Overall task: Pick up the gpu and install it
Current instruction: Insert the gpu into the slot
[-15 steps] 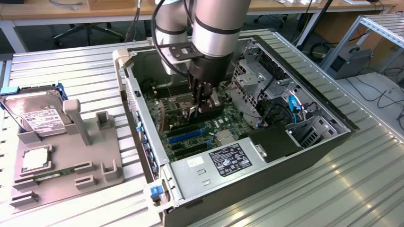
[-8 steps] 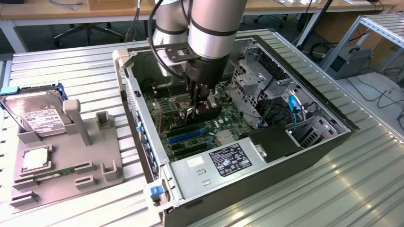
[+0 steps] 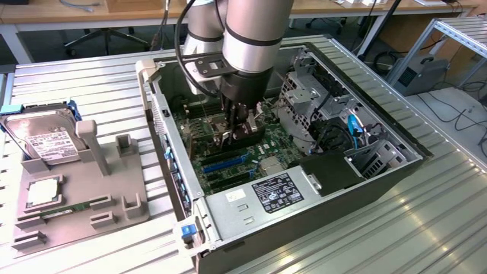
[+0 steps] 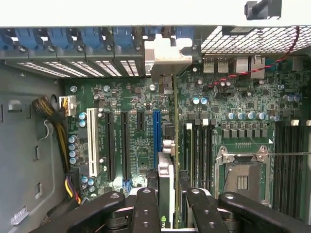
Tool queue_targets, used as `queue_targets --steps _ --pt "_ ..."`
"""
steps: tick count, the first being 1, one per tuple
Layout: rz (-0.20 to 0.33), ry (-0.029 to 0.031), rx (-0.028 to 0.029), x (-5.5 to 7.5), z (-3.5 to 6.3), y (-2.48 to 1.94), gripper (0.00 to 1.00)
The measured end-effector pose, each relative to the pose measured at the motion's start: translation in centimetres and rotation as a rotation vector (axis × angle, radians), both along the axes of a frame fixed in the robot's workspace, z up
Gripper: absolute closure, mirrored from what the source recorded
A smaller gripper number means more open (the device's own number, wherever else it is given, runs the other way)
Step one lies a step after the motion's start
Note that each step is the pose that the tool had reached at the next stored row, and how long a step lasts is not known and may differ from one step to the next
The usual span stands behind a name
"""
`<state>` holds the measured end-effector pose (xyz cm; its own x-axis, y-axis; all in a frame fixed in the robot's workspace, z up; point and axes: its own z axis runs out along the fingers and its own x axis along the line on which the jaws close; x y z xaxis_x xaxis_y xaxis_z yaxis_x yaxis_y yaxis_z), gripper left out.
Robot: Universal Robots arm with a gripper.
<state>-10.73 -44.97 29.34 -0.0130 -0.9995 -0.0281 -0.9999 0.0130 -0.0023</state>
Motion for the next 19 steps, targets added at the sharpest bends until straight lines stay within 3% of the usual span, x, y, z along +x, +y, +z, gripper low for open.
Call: queue_targets --steps 9,12,15,17,19 --pt "0.000 0.0000 -0.0031 -0.25 -0.51 -0.06 0.73" --pt "0.000 0.0000 -0.0115 -0.24 -0.58 -0.13 0.73" --pt "0.000 0.0000 -0.0282 -0.23 -0.69 -0.31 0.73" --pt "0.000 0.0001 -0.0369 -0.23 -0.75 -0.34 0.73" --pt "-0.002 0.0000 -0.0420 -0.24 -0.89 -0.34 0.73"
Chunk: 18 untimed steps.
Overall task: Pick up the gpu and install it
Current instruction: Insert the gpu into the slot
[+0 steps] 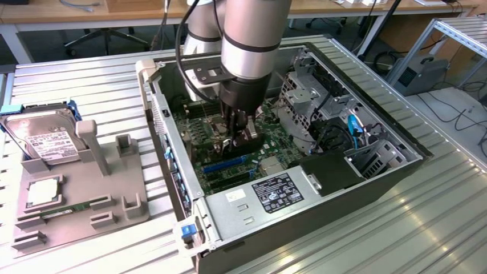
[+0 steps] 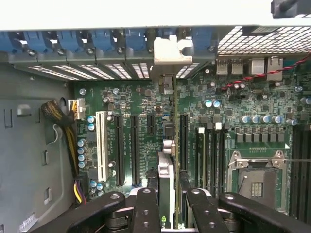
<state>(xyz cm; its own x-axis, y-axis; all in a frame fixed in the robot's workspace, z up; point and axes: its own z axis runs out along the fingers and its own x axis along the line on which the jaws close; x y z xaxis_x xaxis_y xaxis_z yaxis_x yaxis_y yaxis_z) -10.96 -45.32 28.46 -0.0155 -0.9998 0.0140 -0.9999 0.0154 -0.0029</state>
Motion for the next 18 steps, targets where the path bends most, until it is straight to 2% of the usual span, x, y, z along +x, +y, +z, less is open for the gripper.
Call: queue_targets --steps 5,18 --pt "-0.036 0.0001 -0.0023 0.00 -0.24 0.00 0.73" --pt "-0.038 0.0002 -0.0025 -0.51 -0.76 -0.06 0.73"
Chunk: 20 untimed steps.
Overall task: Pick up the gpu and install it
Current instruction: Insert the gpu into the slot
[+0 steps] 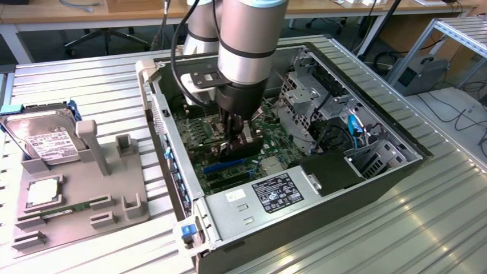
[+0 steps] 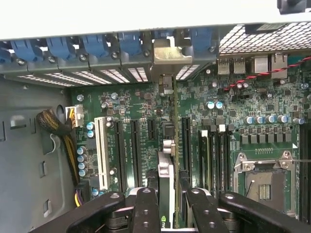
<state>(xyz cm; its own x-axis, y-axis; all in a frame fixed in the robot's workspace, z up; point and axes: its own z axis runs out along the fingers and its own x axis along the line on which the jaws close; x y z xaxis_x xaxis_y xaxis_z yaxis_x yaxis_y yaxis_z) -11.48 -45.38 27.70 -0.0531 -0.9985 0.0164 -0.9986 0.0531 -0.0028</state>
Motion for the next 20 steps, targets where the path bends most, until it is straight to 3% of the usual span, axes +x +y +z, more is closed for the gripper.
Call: queue_targets --steps 10,20 --pt "0.000 -0.0001 0.0001 -0.02 -0.16 -0.03 0.73" --pt "0.000 0.0000 0.0000 -0.02 -1.01 -0.07 0.73"
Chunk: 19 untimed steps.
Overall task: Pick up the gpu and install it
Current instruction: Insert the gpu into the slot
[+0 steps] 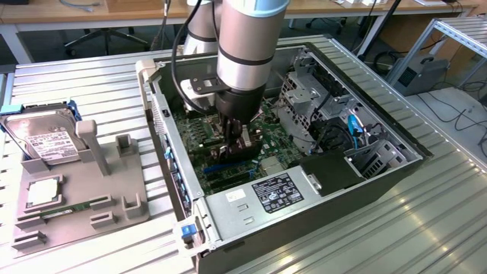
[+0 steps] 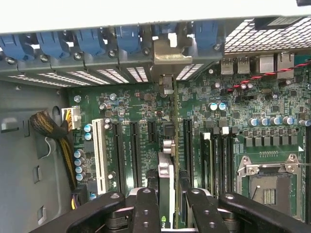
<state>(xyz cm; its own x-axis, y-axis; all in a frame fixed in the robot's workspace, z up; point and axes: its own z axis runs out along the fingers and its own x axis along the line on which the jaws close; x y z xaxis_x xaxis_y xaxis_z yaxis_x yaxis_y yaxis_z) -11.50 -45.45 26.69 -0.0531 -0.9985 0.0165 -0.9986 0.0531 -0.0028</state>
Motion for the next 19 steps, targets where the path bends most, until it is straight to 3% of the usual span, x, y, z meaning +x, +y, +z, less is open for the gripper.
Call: queue_targets --steps 7,11,19 --pt "0.000 0.0001 0.0008 0.00 -0.34 -0.10 0.73" --pt "0.000 -0.0001 0.0059 -0.02 -0.38 -0.13 0.73" --pt "0.020 0.0000 0.0109 -0.12 -0.39 -0.14 0.73"
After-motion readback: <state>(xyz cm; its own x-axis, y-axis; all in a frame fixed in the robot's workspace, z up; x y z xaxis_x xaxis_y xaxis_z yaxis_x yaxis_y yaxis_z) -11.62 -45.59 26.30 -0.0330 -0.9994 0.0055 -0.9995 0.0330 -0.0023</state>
